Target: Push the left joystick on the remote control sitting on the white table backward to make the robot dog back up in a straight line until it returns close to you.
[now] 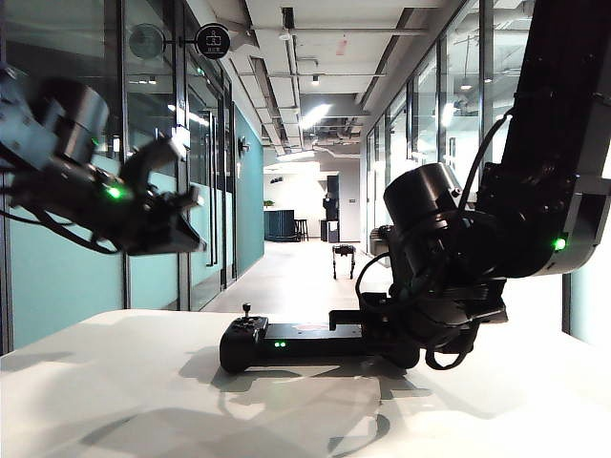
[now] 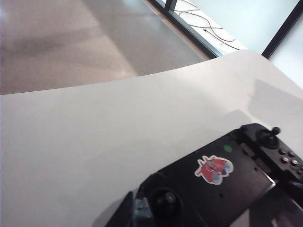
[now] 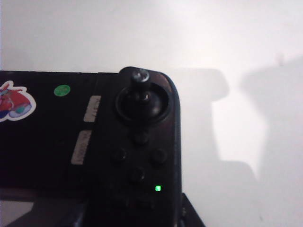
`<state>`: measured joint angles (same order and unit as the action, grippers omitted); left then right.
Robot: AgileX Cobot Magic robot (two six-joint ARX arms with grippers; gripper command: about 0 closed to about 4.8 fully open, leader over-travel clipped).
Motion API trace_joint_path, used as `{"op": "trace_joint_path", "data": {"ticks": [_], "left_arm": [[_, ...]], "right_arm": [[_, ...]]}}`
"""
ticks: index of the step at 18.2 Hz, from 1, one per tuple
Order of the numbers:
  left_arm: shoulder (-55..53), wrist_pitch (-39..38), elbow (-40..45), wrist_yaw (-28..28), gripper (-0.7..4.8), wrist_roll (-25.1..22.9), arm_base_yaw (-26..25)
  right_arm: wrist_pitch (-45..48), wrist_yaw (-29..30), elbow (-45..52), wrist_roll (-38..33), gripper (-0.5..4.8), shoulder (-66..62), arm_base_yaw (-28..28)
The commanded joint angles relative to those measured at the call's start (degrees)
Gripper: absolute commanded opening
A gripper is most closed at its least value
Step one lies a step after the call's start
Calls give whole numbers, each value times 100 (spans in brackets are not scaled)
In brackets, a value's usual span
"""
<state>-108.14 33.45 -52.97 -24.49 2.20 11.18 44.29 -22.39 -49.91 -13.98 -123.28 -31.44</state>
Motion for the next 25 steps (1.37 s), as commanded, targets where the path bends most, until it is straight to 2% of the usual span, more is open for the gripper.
{"op": "trace_joint_path", "data": {"ticks": [1, 7, 10, 16, 20, 23, 25], "left_arm": [[-310, 50, -280, -393, -6, -164, 22], [-1246, -221, -1287, -935, -6, -286, 46], [-1652, -289, -1604, -1231, -6, -525, 50], [-2162, -452, -2133, -1585, -6, -695, 55], [-2297, -706, -2413, -1840, -6, -1091, 57], [-2404, -1322, -2721, -1875, -6, -1696, 79], [-2555, -1443, -2964, -2159, -6, -1720, 79]], "right_arm": [[90, -122, -15, 46, 144, 50, -2], [74, -216, -15, 44, 144, 50, -2], [57, -297, -15, 42, 144, 50, 0], [52, -299, -15, 24, 144, 50, -2], [52, -297, -15, 22, 144, 50, -2], [52, -297, -13, 22, 144, 50, -2], [52, -297, -13, 24, 144, 50, -2]]}}
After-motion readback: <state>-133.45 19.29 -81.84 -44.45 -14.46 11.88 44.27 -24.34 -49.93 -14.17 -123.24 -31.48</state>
